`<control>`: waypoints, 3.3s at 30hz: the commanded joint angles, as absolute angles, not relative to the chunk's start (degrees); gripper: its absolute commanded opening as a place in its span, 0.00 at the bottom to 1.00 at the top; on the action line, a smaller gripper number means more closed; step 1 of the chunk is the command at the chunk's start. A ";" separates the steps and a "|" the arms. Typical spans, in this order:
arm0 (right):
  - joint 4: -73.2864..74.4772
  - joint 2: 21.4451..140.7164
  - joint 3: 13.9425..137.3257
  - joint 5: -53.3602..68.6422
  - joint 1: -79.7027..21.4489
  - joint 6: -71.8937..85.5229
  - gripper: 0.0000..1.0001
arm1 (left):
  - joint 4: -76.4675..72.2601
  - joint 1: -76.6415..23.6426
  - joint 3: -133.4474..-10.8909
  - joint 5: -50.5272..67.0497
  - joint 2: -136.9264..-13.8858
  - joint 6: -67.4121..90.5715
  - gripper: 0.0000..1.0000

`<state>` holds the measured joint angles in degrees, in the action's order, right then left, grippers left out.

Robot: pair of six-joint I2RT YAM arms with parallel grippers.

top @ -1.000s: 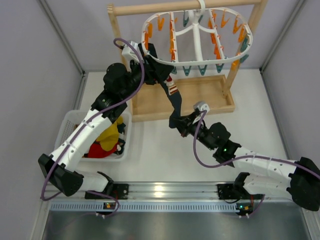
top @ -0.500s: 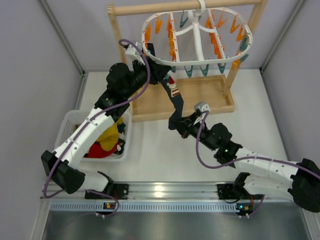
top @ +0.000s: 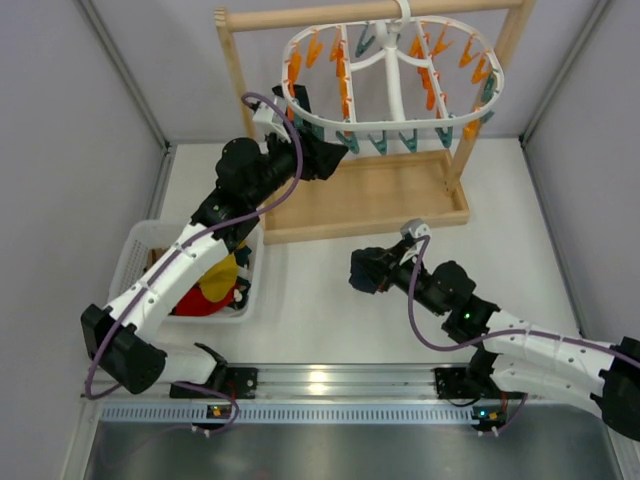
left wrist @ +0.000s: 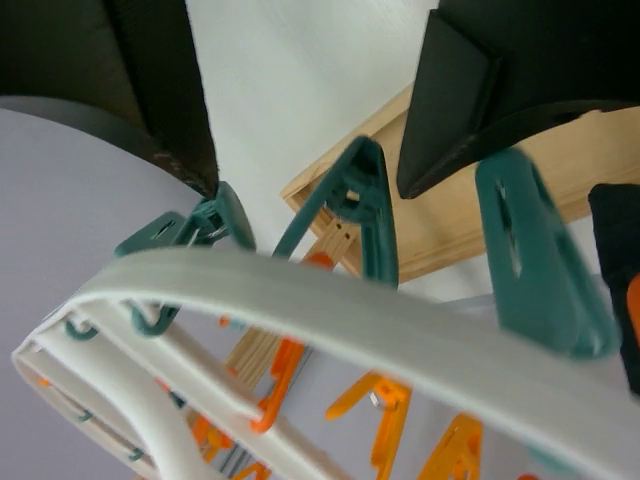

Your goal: Remove the socks clipped to the hanger

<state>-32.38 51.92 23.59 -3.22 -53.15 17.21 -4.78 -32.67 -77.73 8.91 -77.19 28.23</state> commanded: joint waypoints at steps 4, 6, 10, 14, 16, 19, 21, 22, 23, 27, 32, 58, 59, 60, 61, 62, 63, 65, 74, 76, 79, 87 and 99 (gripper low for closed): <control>-24.09 45.01 22.76 -7.29 -53.70 17.32 0.02 | -0.30 -32.52 -71.02 -2.95 -67.43 23.56 0.91; -20.93 44.39 23.55 -7.91 -53.79 17.32 0.02 | 7.77 -32.43 -69.35 -10.61 -65.31 21.80 0.95; -16.00 46.66 27.50 -7.65 -53.70 16.17 0.02 | 21.13 -32.08 -66.72 -23.27 -60.39 21.44 0.99; -15.64 53.32 33.55 -3.52 -53.79 15.56 0.03 | 34.34 -31.90 -65.66 -32.16 -55.21 25.48 0.99; -15.73 56.67 38.11 -0.29 -53.79 15.38 0.02 | 38.13 -31.73 -65.13 -31.73 -53.36 24.70 0.99; -16.43 63.88 45.05 5.69 -54.14 15.38 0.02 | 45.25 -31.73 -63.47 -33.83 -47.74 23.47 0.99; -16.26 69.68 49.02 8.25 -55.27 14.86 0.02 | 47.55 -31.73 -61.80 -36.29 -40.83 22.86 0.99; -15.91 71.70 53.31 8.87 -55.81 14.59 0.02 | 47.55 -31.82 -59.26 -39.17 -38.17 22.50 0.99; -15.65 75.90 55.61 9.57 -57.03 13.81 0.02 | 47.11 -31.73 -57.50 -41.37 -35.45 23.11 0.99; -12.40 87.52 69.14 13.25 -60.99 10.47 0.02 | 46.67 -32.08 -52.38 -45.62 -20.08 27.43 0.99; -14.93 102.79 86.46 23.80 -64.16 7.65 0.03 | 46.58 -31.99 -52.47 -53.52 -10.65 30.41 0.99; -11.06 113.25 100.23 21.72 -64.60 2.02 0.93 | 45.70 -30.67 -51.85 -51.42 -6.15 29.88 0.99; -14.55 111.03 97.15 19.71 -64.51 2.20 0.94 | 45.70 -30.67 -51.86 -51.50 -6.07 29.97 0.99; -15.98 108.83 91.46 18.64 -64.34 2.28 0.95 | 45.70 -30.67 -51.86 -51.42 -6.15 29.97 0.99; -17.48 105.07 88.88 17.68 -63.81 2.89 0.95 | 45.70 -30.67 -51.77 -51.33 -6.15 29.97 0.99; -18.62 103.38 86.60 16.01 -63.55 3.16 0.95 | 45.62 -30.67 -51.77 -51.24 -6.33 30.06 0.99; -20.02 101.97 82.74 15.30 -63.20 3.43 0.97 | 45.53 -30.59 -51.59 -51.07 -6.59 29.71 0.99; -20.74 98.10 79.21 11.80 -61.97 4.30 0.99 | 45.00 -30.59 -51.42 -49.84 -7.82 29.27 0.99; -36.47 83.24 49.08 4.93 -51.16 18.10 1.00 | 41.67 -30.67 -51.07 -38.87 -16.60 24.71 0.99; -37.96 79.48 45.11 4.92 -49.14 19.07 1.00 | 40.70 -30.67 -51.41 -30.99 -21.51 24.43 0.99; -37.01 73.16 38.69 4.40 -48.34 17.41 1.00 | 38.68 -30.59 -52.38 -18.70 -31.09 27.76 0.99; -23.07 48.11 25.06 -3.16 -47.29 15.82 0.99 | 15.14 -32.86 -46.67 -8.25 -47.71 34.37 0.99; -16.51 44.06 25.48 -9.50 -43.69 18.88 0.99 | 16.16 -41.13 -53.35 -23.62 -54.08 27.78 0.99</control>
